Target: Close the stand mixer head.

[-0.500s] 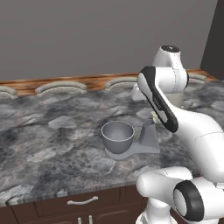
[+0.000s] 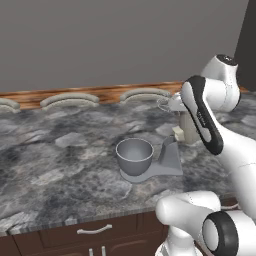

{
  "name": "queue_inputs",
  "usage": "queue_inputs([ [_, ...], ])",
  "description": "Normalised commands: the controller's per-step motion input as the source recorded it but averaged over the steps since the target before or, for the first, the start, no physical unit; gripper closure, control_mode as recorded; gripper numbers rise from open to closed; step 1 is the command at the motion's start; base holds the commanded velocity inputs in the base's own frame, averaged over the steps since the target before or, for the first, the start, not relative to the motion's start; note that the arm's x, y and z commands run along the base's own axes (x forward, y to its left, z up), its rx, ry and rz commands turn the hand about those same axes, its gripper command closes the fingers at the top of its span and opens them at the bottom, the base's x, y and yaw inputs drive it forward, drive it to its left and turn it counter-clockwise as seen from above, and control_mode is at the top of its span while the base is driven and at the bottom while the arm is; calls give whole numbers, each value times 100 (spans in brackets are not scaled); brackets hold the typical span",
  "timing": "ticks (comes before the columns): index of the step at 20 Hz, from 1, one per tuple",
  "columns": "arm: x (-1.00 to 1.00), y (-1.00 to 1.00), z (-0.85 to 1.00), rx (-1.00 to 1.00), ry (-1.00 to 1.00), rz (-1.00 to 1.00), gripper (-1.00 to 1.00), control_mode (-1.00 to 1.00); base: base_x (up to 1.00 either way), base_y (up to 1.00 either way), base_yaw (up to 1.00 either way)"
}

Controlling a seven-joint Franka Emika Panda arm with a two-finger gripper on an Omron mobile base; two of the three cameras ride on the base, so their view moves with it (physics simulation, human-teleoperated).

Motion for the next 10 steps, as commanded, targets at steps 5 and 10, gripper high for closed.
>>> queue_inputs([
  [5, -5, -83, 3, 15, -11, -1, -100, -100, 0, 0, 0],
  [10, 35, -100, 0, 22, -12, 0, -100, -100, 0, 0, 0],
])
